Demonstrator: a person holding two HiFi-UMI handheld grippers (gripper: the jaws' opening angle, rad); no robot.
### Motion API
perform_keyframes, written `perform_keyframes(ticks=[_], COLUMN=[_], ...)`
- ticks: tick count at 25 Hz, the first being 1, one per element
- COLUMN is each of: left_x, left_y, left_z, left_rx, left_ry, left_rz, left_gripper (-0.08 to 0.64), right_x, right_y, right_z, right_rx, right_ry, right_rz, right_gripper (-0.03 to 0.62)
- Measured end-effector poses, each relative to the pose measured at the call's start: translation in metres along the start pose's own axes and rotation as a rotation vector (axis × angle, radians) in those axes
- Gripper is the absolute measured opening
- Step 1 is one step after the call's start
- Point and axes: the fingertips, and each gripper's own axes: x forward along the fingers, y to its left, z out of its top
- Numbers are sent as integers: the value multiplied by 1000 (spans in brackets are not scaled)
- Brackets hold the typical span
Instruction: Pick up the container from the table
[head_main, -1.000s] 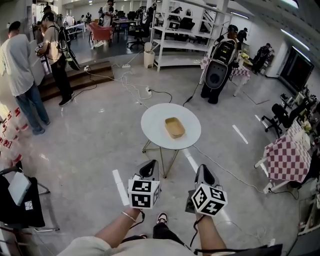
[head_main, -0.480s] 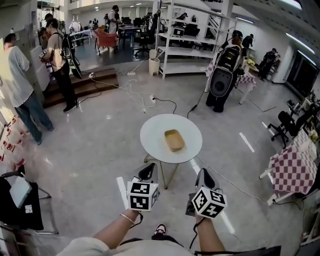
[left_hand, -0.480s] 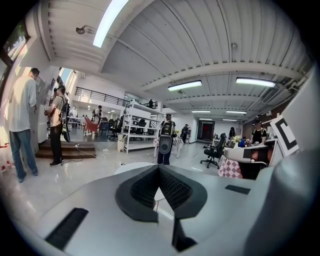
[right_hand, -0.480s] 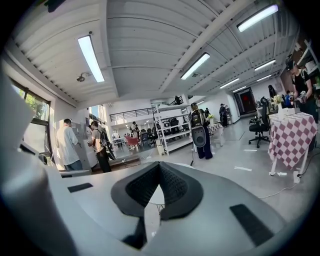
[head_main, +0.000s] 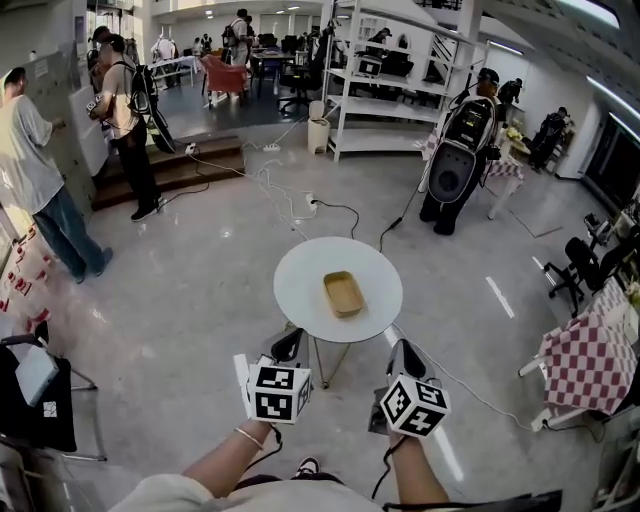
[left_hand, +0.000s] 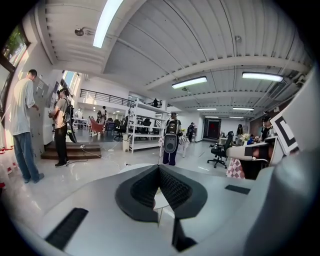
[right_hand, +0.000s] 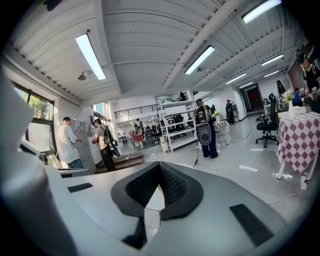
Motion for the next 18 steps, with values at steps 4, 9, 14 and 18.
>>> perform_keyframes(ticks=[4,9,14,18], left_x=[9,20,27,32], left_y=[-1,1,-4,-7], left_z=[4,2,-4,-9], left_rx=[8,0,26,28], left_ry=[-5,12,29,49], left_rz=[26,57,65,61], left_gripper=[8,8,8,8], right_x=[17,32,39,41], right_y=[-5,-12,-27,-36], right_z=[6,9,-1,-5], right_rx=[-6,6,34,49], right_ry=[8,11,39,55], right_rz=[30,44,36,24], right_gripper=[22,21,23,21])
